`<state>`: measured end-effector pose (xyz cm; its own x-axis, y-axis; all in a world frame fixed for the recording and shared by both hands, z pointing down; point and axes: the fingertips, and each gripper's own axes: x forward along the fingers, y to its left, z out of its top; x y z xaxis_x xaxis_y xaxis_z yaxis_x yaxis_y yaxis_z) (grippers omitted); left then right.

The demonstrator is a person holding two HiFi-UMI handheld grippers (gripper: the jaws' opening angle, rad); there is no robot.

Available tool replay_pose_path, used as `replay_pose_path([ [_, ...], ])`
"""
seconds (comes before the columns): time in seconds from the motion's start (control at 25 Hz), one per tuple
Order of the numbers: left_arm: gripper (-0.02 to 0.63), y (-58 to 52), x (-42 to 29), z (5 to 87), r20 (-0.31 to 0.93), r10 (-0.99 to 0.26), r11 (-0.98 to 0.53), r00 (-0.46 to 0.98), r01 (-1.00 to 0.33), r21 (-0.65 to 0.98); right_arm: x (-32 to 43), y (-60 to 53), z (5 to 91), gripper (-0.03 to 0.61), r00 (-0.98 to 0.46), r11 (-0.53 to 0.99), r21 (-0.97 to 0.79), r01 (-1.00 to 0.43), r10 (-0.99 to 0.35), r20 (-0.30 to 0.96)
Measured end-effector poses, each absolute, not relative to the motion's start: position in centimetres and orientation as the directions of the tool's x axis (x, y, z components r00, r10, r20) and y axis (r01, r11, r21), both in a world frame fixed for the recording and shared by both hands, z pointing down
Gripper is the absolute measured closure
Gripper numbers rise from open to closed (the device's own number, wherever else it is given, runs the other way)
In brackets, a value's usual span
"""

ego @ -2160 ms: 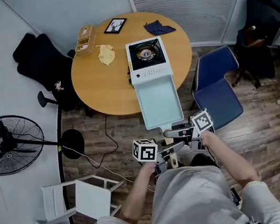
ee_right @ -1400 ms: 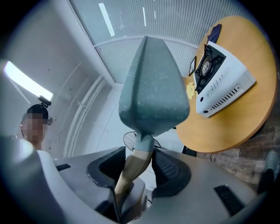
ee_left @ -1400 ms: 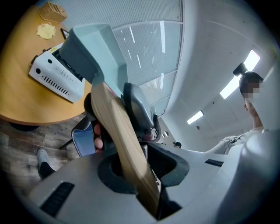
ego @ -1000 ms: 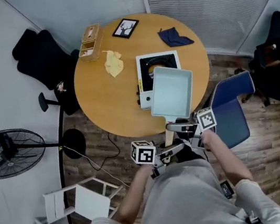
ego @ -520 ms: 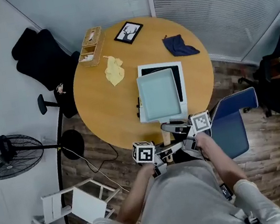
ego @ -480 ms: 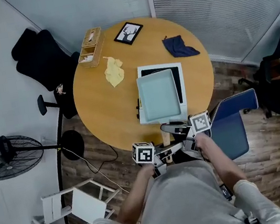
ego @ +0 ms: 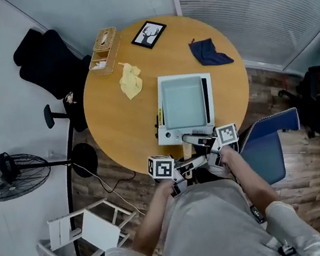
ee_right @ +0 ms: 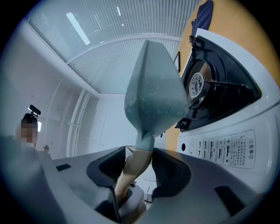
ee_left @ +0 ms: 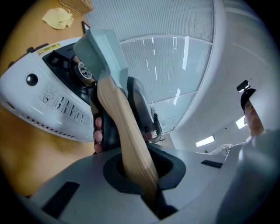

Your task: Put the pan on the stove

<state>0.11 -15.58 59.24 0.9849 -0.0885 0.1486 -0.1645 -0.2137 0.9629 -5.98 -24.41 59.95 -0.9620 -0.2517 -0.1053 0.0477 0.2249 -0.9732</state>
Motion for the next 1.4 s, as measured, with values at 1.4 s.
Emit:
replay_pose_path([
  [1.4, 0.575, -18.7, -0.7, 63.4, 0.204, -0.036, -0.172, 0.978, -0.208, 0.963, -6.2, -27.7, 65.6, 0.383, -0.948, 0.128, -0.992, 0.008, -0.313, -0.048],
])
